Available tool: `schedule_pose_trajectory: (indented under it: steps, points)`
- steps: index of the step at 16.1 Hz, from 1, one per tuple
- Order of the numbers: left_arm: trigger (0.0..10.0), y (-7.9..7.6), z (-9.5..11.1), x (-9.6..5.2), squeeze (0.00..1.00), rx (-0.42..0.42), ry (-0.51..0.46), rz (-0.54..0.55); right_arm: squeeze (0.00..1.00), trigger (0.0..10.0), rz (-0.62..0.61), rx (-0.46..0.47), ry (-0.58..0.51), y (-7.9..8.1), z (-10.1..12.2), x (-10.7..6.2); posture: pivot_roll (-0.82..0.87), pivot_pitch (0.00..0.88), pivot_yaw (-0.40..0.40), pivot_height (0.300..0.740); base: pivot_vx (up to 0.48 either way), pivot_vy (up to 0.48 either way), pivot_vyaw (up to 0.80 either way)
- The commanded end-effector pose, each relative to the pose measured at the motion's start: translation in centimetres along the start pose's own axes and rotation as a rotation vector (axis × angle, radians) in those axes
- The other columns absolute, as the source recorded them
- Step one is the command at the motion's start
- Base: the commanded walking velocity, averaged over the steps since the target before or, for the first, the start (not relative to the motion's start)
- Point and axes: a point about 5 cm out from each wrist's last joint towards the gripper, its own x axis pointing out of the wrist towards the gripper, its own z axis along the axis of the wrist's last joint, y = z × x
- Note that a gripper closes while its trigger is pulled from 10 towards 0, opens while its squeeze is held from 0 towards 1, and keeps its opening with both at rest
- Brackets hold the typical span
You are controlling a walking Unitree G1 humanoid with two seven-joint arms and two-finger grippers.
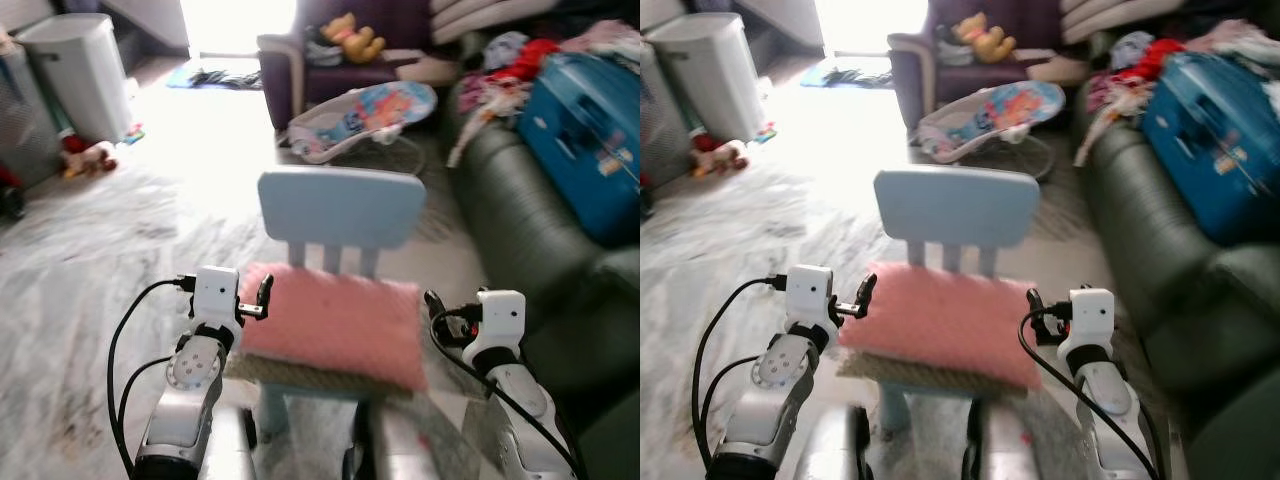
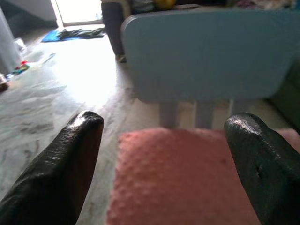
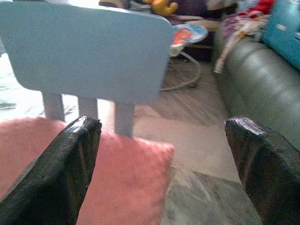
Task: Move the pillow to the sofa
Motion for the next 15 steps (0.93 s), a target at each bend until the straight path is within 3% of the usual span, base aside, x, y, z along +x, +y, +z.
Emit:
schedule_pose_trajectory:
  steps: [1, 9, 15]
  points:
    - [10.0, 0.0, 0.0, 0.1, 0.0, 0.014, 0.004, 0.009, 0.0, 10.0, 0.0, -0.001, 0.004, -0.1, 0.0, 0.1, -0.04, 0.0, -0.009, 0.585, 0.0, 0.0, 0.0]
    - [10.0, 1.0, -0.1, 0.1, 0.0, 0.043, 0.009, 0.075, 0.0, 10.0, 0.002, -0.012, -0.002, -0.8, 0.2, 0.4, -0.04, 0.0, -0.014, 0.585, 0.0, 0.0, 0.0]
    - [10.0, 1.0, 0.2, 0.2, 0.0, 0.032, -0.008, 0.064, 0.0, 10.0, 0.028, -0.008, -0.01, -0.2, 0.3, 0.6, -0.04, 0.0, -0.013, 0.585, 0.085, 0.0, 0.0]
